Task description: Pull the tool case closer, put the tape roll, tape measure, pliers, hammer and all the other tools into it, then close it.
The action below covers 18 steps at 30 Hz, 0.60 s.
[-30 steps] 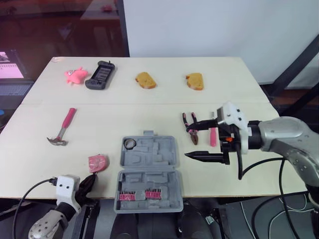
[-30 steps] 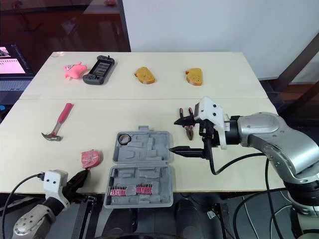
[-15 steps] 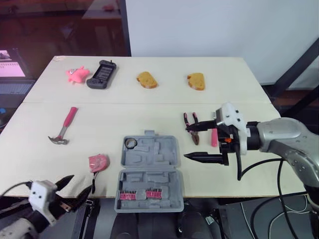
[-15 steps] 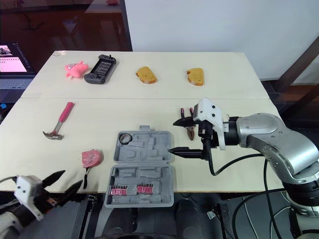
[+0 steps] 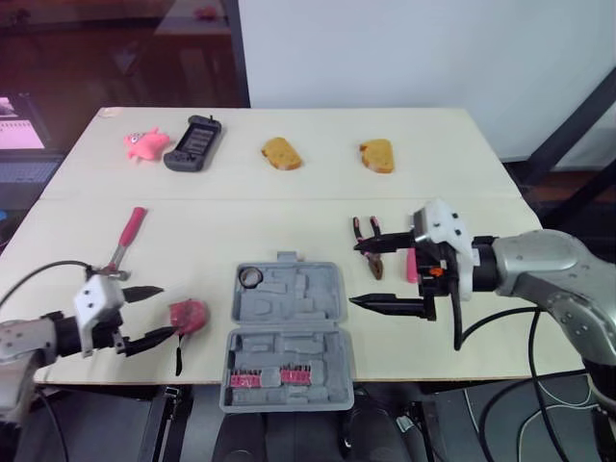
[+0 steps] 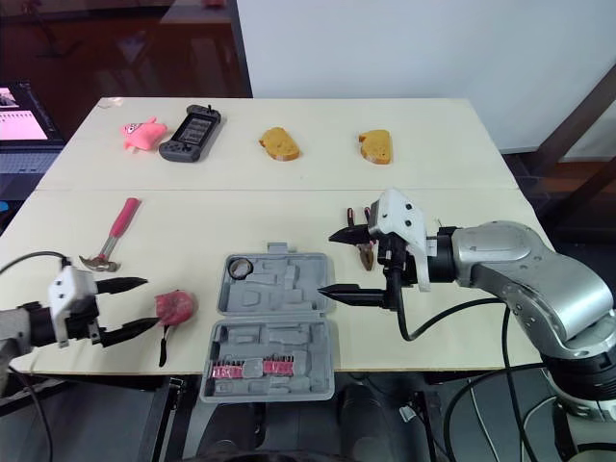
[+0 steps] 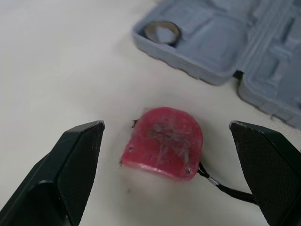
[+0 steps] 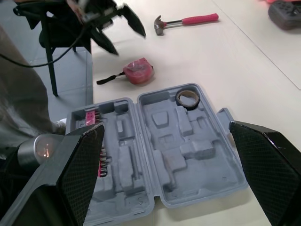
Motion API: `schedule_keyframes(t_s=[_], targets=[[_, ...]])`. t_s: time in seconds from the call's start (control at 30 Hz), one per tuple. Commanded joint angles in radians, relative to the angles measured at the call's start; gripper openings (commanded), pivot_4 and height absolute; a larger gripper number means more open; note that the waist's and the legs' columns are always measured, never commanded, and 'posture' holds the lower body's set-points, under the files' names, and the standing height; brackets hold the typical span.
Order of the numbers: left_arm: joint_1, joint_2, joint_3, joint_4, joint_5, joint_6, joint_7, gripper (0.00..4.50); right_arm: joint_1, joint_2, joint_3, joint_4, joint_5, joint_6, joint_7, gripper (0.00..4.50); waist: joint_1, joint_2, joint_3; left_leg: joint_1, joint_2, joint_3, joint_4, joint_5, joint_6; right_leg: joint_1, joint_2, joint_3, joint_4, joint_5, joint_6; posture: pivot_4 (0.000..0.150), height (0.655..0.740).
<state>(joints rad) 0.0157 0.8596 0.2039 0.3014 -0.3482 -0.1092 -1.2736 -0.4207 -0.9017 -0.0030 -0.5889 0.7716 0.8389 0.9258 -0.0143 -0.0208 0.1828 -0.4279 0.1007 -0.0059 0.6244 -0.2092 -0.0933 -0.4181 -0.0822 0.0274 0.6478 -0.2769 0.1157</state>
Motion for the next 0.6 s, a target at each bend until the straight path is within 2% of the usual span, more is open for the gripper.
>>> schedule_keyframes(t_s=[0.03, 0.27, 0.4, 0.6], targets=[[-0.093, 0.009, -0.044, 0.117, 0.057, -0.102, -0.055, 4.48, 0.012, 0.008, -0.039, -0.048, 0.023, 0.005, -0.034, 4.50, 0.003, 0.000, 0.000, 0.000, 0.000, 0.000, -0.001, 0.000, 0.000, -0.001, 0.000, 0.000, 0.001, 0.000, 0.000, 0.150, 0.7207], [-0.232, -0.018, -0.119, 0.287, 0.131, -0.211, -0.082, 4.48, 0.028, -0.004, -0.064, -0.066, 0.032, 0.014, -0.064, 4.50, 0.004, 0.000, 0.000, 0.000, 0.000, 0.000, -0.001, 0.000, 0.000, -0.001, 0.000, 0.000, 0.002, 0.000, 0.000, 0.150, 0.7207], [-0.260, -0.021, -0.157, 0.361, 0.188, -0.299, -0.069, 4.48, 0.033, -0.010, -0.073, -0.072, 0.033, 0.020, -0.071, 4.50, 0.004, 0.000, 0.000, 0.000, 0.000, 0.000, -0.001, 0.000, 0.000, -0.001, 0.001, 0.000, 0.002, 0.000, 0.001, 0.150, 0.7207], [-0.276, -0.029, -0.165, 0.390, 0.181, -0.333, -0.078, 4.48, 0.033, -0.017, -0.076, -0.066, 0.027, 0.018, -0.070, 4.50, 0.004, 0.000, 0.000, 0.000, 0.000, 0.000, -0.001, 0.000, 0.000, 0.000, 0.000, 0.000, 0.002, 0.000, 0.000, 0.150, 0.7207]])
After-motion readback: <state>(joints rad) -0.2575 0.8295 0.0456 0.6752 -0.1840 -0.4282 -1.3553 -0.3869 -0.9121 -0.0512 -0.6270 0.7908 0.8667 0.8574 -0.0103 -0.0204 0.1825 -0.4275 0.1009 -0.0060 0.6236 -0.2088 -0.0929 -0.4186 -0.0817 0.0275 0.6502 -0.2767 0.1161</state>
